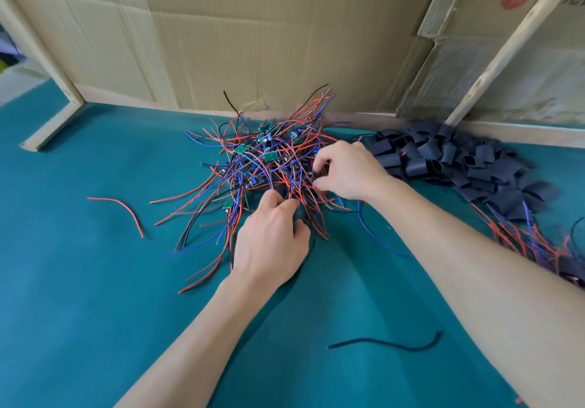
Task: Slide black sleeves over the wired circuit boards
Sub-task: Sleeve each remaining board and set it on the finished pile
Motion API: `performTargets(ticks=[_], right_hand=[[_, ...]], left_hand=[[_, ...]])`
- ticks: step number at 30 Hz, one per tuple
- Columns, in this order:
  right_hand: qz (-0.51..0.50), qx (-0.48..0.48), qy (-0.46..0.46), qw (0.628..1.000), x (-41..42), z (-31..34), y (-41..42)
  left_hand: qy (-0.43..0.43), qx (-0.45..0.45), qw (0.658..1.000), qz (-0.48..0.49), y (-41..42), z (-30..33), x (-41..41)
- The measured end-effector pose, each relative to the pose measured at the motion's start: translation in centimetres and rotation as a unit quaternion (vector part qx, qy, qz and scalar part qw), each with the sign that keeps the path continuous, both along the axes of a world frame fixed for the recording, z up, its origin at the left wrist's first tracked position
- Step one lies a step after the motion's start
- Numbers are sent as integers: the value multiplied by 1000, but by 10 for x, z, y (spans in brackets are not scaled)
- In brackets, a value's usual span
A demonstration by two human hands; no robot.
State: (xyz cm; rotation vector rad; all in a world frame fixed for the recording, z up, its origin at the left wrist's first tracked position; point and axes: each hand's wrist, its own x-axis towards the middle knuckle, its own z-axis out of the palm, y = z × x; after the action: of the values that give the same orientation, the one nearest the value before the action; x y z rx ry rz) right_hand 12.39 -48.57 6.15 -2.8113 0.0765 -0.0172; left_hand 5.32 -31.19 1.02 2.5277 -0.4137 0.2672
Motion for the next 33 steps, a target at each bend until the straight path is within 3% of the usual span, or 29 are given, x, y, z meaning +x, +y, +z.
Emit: performTargets(ticks=[3,9,13,15,16,18,21,23,24,28,31,33], right_hand=[[12,11,20,1000,-3,-2,1],[1,-15,-69,998,-21,24,-3],[-26,-42,-113,992,-50,57,-10],[-55,5,-144,988,-65,66,-19],[-69,49,-157,984,-75,67,-22],[-77,155,-152,973,-96,62,-21],[-87,259,-129,953,-131,34,-8],[-110,270,-142,946,-151,13,2],[-113,266,-144,946,-160,4,6],[-113,209,-130,963,-175,-16,13],[-32,170,-27,985,-174,-6,1],[9,185,48,982,-168,8,-14]], left_hand=[[5,-6,1000,-20,0,-1,-1],[-5,-29,999,-29,-1,-1,0],[-70,-102,992,-38,-1,1,-4],[-93,-156,982,-51,-3,4,-5],[-76,-196,975,-71,-5,5,-8],[39,-293,946,-132,-13,8,-17],[270,-429,835,-215,-26,11,-29],[337,-476,771,-255,-29,13,-34],[347,-480,761,-264,-30,13,-36],[360,-447,780,-249,-32,6,-39],[352,-420,808,-216,-32,3,-37],[365,-432,803,-188,-32,4,-35]])
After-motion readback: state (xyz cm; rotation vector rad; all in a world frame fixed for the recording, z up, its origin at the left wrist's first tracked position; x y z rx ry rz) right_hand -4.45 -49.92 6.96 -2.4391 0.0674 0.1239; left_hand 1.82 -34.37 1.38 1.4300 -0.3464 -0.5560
